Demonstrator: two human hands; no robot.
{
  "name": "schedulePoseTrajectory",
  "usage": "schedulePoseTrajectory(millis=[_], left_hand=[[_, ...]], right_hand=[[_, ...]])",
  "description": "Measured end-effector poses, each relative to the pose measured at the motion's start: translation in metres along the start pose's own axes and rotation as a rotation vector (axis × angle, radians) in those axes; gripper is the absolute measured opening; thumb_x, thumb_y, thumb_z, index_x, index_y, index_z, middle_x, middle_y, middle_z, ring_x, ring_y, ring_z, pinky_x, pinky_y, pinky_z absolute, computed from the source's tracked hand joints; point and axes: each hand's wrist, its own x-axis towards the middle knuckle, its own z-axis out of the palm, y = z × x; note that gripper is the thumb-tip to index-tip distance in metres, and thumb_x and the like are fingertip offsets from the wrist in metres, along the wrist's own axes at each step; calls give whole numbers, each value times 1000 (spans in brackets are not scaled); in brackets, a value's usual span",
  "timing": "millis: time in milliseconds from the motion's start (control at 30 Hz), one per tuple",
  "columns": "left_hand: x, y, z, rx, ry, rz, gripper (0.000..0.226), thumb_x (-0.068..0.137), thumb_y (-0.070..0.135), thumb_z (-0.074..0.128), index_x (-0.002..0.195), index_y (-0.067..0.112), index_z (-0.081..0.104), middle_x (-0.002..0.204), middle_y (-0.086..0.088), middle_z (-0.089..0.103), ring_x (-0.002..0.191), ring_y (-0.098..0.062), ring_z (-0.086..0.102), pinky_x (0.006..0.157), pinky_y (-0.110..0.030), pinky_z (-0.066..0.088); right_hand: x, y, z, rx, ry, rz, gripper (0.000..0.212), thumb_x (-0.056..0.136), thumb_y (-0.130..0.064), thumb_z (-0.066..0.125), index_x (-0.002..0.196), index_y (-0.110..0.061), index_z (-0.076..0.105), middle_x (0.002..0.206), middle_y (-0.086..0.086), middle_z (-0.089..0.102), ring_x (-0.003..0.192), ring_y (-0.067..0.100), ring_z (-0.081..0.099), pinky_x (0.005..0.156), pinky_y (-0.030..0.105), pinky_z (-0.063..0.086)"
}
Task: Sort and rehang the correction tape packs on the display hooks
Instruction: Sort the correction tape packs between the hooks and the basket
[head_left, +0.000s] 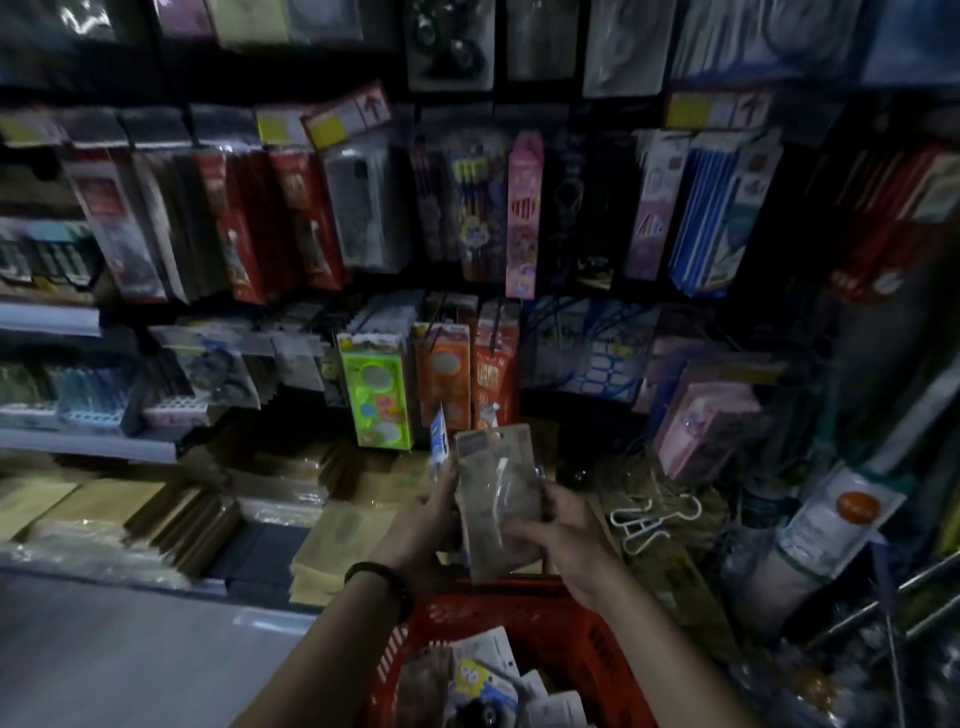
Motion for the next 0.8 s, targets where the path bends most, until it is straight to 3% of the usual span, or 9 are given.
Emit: schedulePoseTrajectory(millis=[33, 100, 200, 267, 367, 533, 600, 700, 800], left_hand=[[2, 3, 1, 30, 54, 25, 118, 34, 105, 69, 94, 5, 78, 81, -15, 76, 70, -31, 74, 65, -40, 60], [5, 8, 3, 43, 184, 110, 100, 36, 99, 74, 79, 9, 75, 74, -9, 74, 70, -30, 75, 64, -40, 61], [5, 21, 9, 53, 297, 260, 69, 68, 74, 75, 94, 10, 81, 91, -8, 83, 98, -34, 80, 93, -53, 63], [3, 31, 11, 36, 295, 273, 47, 89, 57, 77, 97, 10, 80, 92, -9, 84, 97, -35, 80, 94, -60, 62], [6, 45, 12, -12, 314, 310, 29, 95, 39, 79, 104, 11, 76, 98, -13, 83, 94, -36, 80, 90, -62, 63], [7, 67, 19, -18, 211, 341, 12, 100, 26, 73, 110, 19, 75, 109, -10, 82, 103, -36, 78, 97, -64, 60], [6, 77, 27, -9, 188, 358, 10, 103, 25, 69, 110, 18, 72, 111, -13, 81, 105, -37, 77, 98, -65, 59], [0, 93, 43, -27, 66, 358, 25, 108, 34, 60, 123, 15, 67, 120, -14, 78, 106, -36, 78, 94, -65, 61], [-10, 110, 58, -40, -153, 372, 34, 107, 42, 58, 134, 24, 67, 125, -8, 79, 113, -31, 77, 89, -53, 65]], right_hand=[[0, -5, -3, 26, 9, -1, 54, 59, -31, 98, 110, -28, 80, 109, 10, 80, 100, 27, 78, 75, 31, 61], [0, -11, -10, 111, 22, 25, 46, 67, -24, 95, 111, -19, 80, 113, 19, 78, 99, 33, 78, 75, 38, 63], [2, -23, -19, 234, 36, 45, 51, 69, -26, 96, 114, -11, 79, 118, 25, 75, 100, 39, 76, 78, 43, 63], [4, -34, -24, 272, 59, 20, 60, 65, -31, 100, 116, -8, 78, 119, 27, 74, 103, 42, 75, 80, 44, 62], [6, -51, -36, 307, 181, -46, 64, 63, -39, 98, 116, -9, 79, 117, 25, 75, 103, 42, 75, 79, 45, 63], [10, -79, -44, 290, 236, -162, 48, 79, -37, 86, 119, -13, 78, 120, 22, 75, 111, 43, 72, 98, 57, 57], [13, -94, -39, 288, 215, -177, 41, 84, -34, 83, 118, -13, 79, 119, 21, 76, 110, 42, 73, 93, 54, 60], [17, -116, -27, 243, 147, -185, 34, 87, -33, 78, 117, -16, 80, 117, 18, 77, 109, 39, 74, 80, 41, 63], [20, -135, -12, 161, 126, -229, 32, 90, -36, 77, 118, -21, 79, 116, 14, 78, 110, 36, 75, 84, 41, 63]])
